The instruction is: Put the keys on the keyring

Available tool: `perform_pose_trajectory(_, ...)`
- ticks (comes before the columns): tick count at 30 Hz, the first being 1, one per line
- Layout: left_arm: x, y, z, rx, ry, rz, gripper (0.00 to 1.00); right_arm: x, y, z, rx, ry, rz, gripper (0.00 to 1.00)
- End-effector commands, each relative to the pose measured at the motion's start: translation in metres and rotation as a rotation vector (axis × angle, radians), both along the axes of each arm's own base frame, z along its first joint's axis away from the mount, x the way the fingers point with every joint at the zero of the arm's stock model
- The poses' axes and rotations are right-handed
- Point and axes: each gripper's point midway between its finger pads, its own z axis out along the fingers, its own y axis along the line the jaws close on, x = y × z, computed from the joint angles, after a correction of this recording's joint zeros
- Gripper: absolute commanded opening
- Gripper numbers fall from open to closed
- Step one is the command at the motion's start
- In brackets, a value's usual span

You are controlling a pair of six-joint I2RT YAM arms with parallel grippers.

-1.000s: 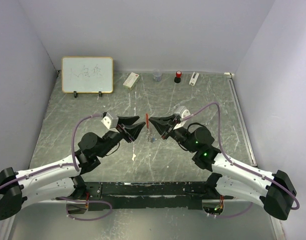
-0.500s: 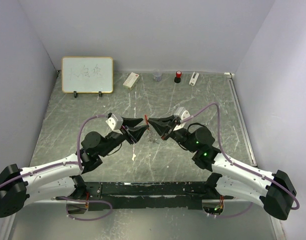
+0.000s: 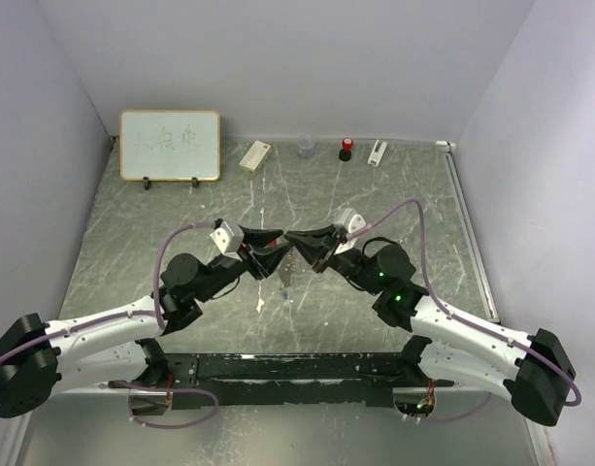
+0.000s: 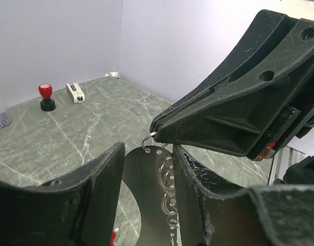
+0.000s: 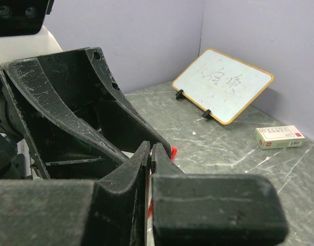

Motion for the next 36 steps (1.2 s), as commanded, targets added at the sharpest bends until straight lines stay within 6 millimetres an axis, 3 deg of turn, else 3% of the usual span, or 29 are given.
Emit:
perform_pose_trajectory(1,-0.003,-0.005,0.027,-0.044,-0.070,-0.038,0.48,-0.005,0.003,0.023,0.035,-0.045,0.032,0.00)
perform_pose_trajectory(6,-0.002,-0.007,0.027,-0.033,-0.068,-0.049,0.09,-0.005,0.002,0.023,0.031,-0.045,0.028,0.00)
perform_pose_trajectory(7,-0.002,-0.008,0.026,-0.028,-0.065,-0.050,0.07,-0.004,0.002,0.022,0.030,-0.044,0.025,0.00)
perform_pose_trajectory(20,0.007,0.007,0.026,-0.060,-0.052,0.012,0.07,0.002,-0.007,0.022,0.036,-0.033,-0.033,0.00)
perform_pose_trajectory(21,0.008,0.008,0.026,-0.064,-0.052,0.018,0.07,0.004,-0.008,0.022,0.038,-0.027,-0.044,0.03)
perform_pose_trajectory(26,0.013,0.014,0.027,-0.063,-0.049,0.042,0.07,0.010,-0.020,0.025,0.064,-0.011,-0.110,0.48)
perform_pose_trajectory(36,0.017,0.016,0.025,-0.052,-0.054,0.033,0.07,0.006,-0.039,0.026,0.069,-0.029,-0.161,0.50)
